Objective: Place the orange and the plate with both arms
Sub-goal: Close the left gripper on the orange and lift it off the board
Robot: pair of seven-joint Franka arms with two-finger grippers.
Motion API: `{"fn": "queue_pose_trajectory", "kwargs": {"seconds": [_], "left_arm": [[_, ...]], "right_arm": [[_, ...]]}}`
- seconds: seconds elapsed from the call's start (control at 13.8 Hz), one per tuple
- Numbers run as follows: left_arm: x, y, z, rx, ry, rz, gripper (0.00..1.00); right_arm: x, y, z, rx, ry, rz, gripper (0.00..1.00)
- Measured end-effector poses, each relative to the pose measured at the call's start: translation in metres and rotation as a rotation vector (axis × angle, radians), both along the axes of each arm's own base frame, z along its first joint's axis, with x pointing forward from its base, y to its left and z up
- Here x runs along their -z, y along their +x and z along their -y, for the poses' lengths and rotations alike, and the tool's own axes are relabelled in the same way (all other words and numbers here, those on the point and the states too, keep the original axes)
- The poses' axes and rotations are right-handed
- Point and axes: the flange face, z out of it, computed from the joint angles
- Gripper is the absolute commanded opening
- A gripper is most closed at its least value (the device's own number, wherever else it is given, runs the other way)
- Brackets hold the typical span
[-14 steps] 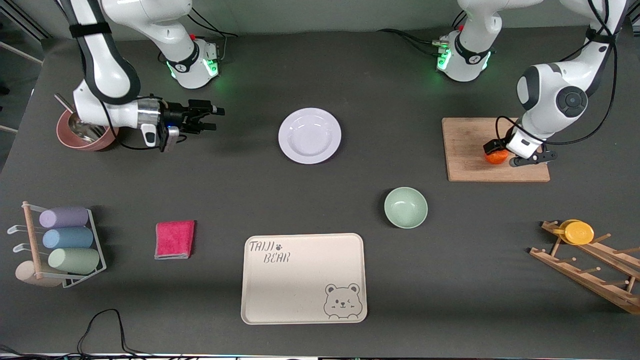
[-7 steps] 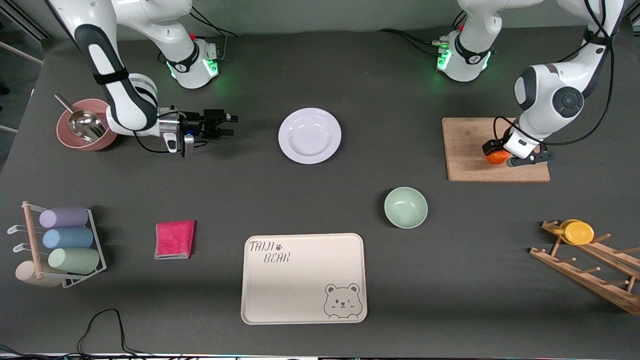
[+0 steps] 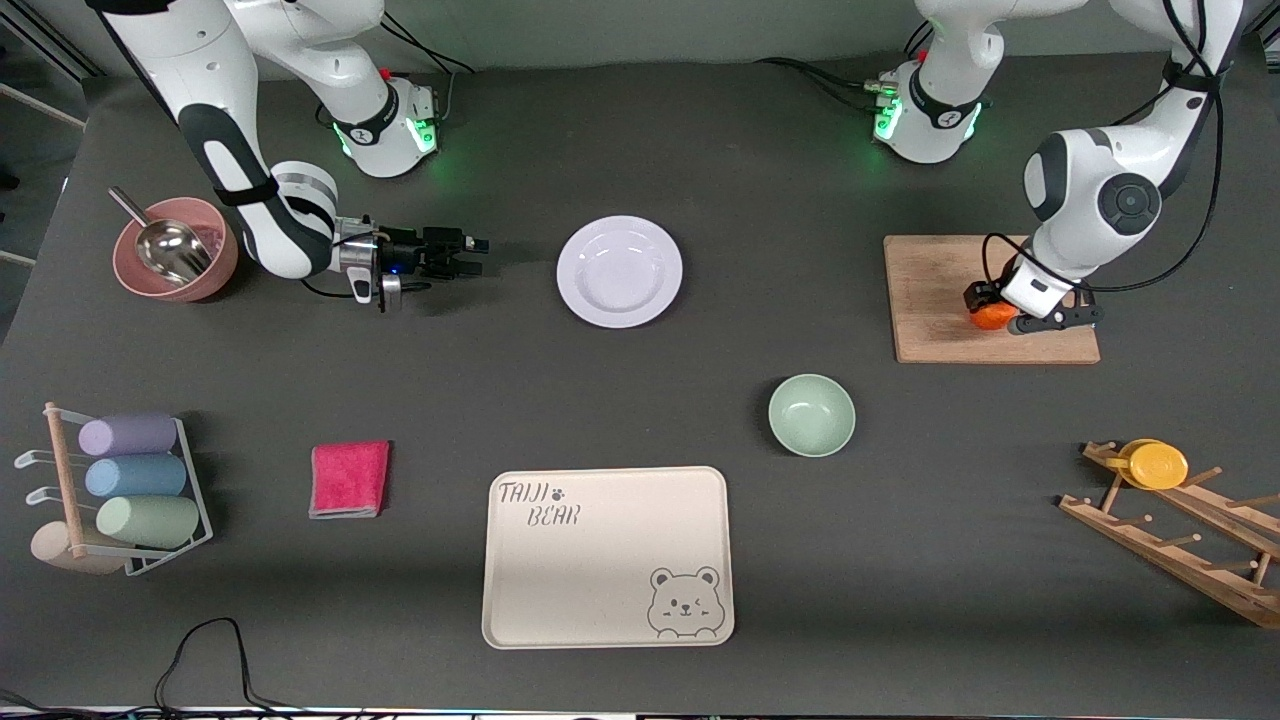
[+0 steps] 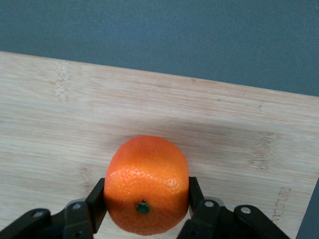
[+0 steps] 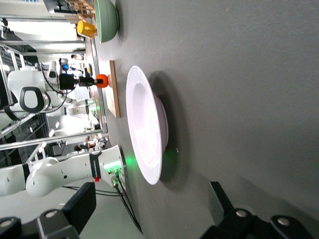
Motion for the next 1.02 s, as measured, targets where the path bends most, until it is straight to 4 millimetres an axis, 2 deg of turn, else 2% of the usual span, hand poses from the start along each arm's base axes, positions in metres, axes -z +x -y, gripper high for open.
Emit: {"fn": "queue_pose_trajectory", "kwargs": {"seconds": [0.15,0.22,0.36,0.58,0.8,1.02], "left_arm": [[-0.014,0.010,0.000,0.002,0.002,0.013,0.00],[-0.029,0.018,0.000,0.001,0.003,-0.005,0.00],[-0.081,0.038,-0.004,-0.005,0.006,-0.058,0.00],[-0.175,0.067,-0.009,-0.019,0.012,-0.091,0.00],[-0.245,0.085,-0.012,-0.028,0.017,-0.091,0.00],[-0.289,0.092,-0.011,-0.028,0.020,-0.093,0.00]], "right_arm": [[0.006,-0.003,0.000,0.016,0.003,0.007,1.00],[0.009,-0.005,0.001,0.021,0.003,0.010,1.00],[0.015,-0.008,0.001,0.028,0.003,0.015,1.00],[0.022,-0.012,0.002,0.037,0.001,0.006,0.99],[0.023,-0.013,0.002,0.038,0.000,0.006,0.68],[0.024,-0.012,0.002,0.038,0.000,0.006,0.48]]}}
